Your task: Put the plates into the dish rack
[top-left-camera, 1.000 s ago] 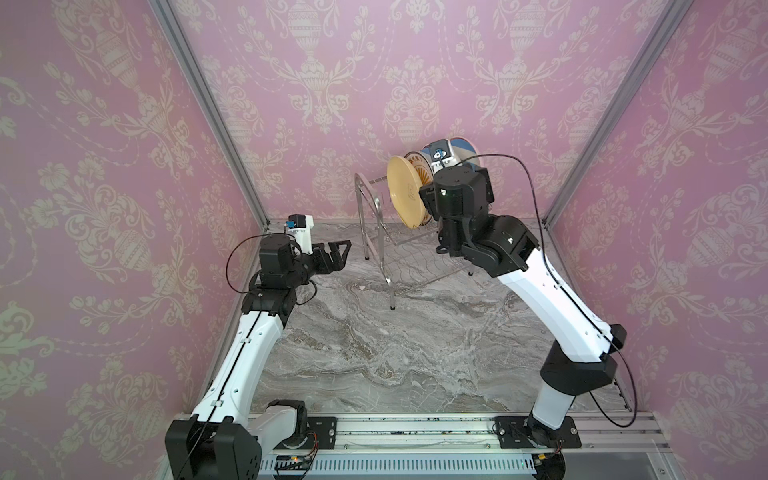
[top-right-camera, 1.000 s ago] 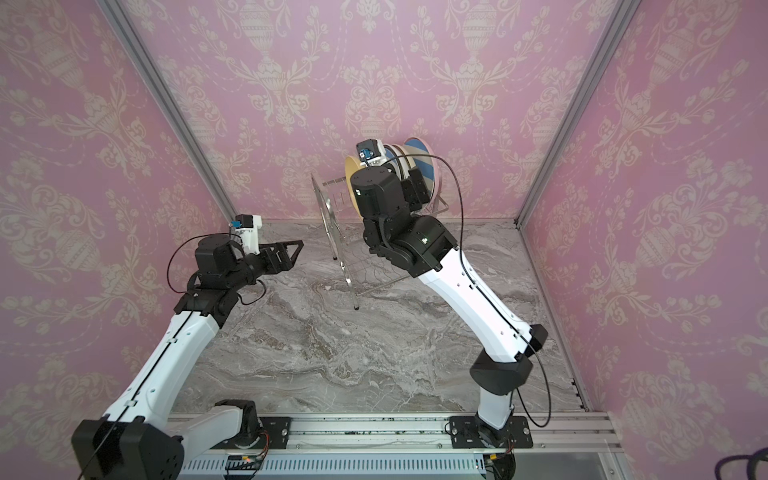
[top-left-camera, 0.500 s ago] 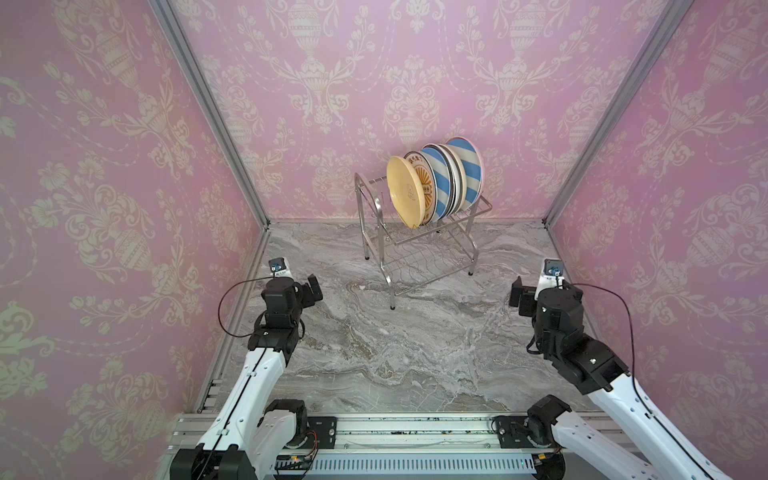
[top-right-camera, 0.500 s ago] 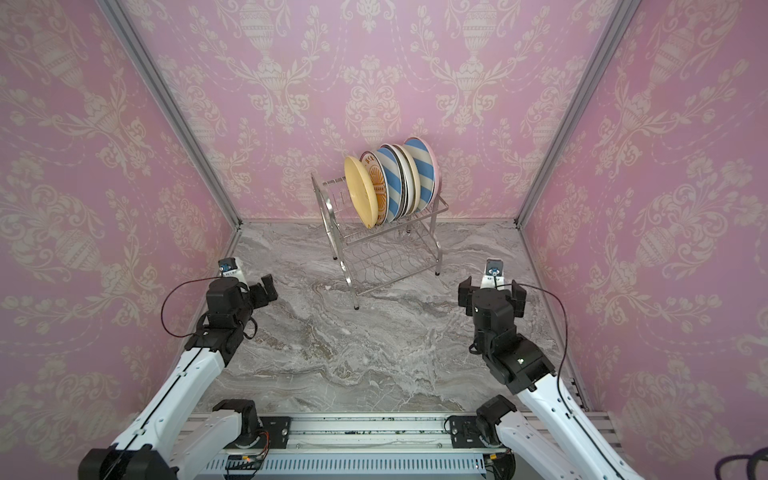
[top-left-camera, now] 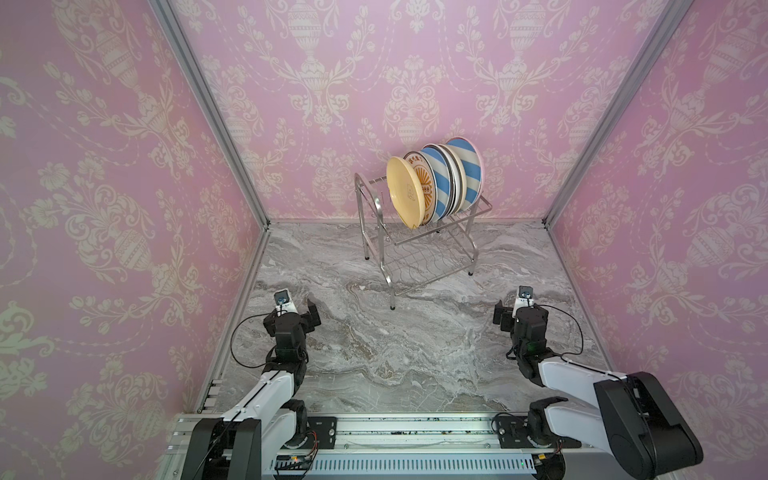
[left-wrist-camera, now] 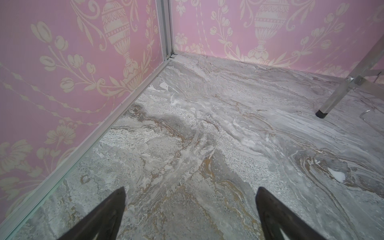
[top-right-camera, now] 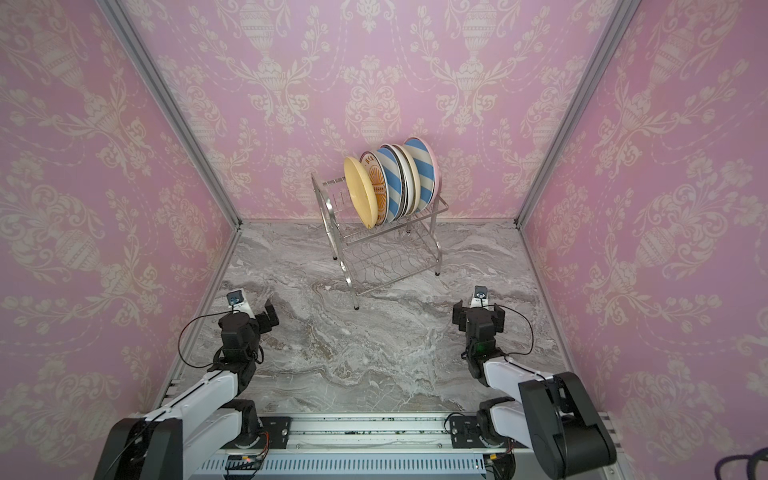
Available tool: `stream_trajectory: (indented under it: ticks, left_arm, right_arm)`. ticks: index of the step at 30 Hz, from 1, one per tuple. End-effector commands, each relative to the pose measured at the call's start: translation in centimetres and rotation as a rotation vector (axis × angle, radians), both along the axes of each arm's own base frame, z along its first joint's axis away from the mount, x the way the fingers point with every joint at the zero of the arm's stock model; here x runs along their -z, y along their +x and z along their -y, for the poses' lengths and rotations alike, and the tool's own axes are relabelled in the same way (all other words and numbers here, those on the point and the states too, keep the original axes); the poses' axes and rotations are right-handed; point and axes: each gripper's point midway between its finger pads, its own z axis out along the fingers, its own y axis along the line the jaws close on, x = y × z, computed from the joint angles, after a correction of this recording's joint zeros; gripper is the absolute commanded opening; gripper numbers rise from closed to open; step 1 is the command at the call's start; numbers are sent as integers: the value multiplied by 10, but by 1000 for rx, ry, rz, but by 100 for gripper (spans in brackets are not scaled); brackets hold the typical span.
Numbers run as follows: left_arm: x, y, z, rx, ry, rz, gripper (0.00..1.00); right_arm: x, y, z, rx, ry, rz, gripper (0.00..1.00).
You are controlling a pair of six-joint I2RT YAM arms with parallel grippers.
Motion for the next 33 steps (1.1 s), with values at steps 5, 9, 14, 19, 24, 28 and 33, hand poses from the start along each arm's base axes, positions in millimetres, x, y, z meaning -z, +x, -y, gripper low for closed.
stream_trajectory:
  ticks: [5,9,14,19,24,28,33]
  left_arm:
    - [-14,40,4,59,80,122,99]
    - [19,66,20,166,63,54,99]
    - [27,71,9,102,56,5,99]
    - [30,82,18,158,56,-40,99]
    - [26,82,14,137,69,-6,99]
    - [26,83,14,137,69,-5,99]
    - [26,82,14,137,69,-7,99]
  right_arm:
    - [-22,48,-21,-152,52,174,100]
    - [-14,55,-14,-103,49,121,100]
    - [-14,60,-15,-116,63,119,100]
    - [-13,60,-16,-121,64,116,100]
    - [-13,60,-15,-120,65,117,100]
    - [-12,60,-15,-121,65,112,100]
    - [-12,60,-15,-120,69,111,100]
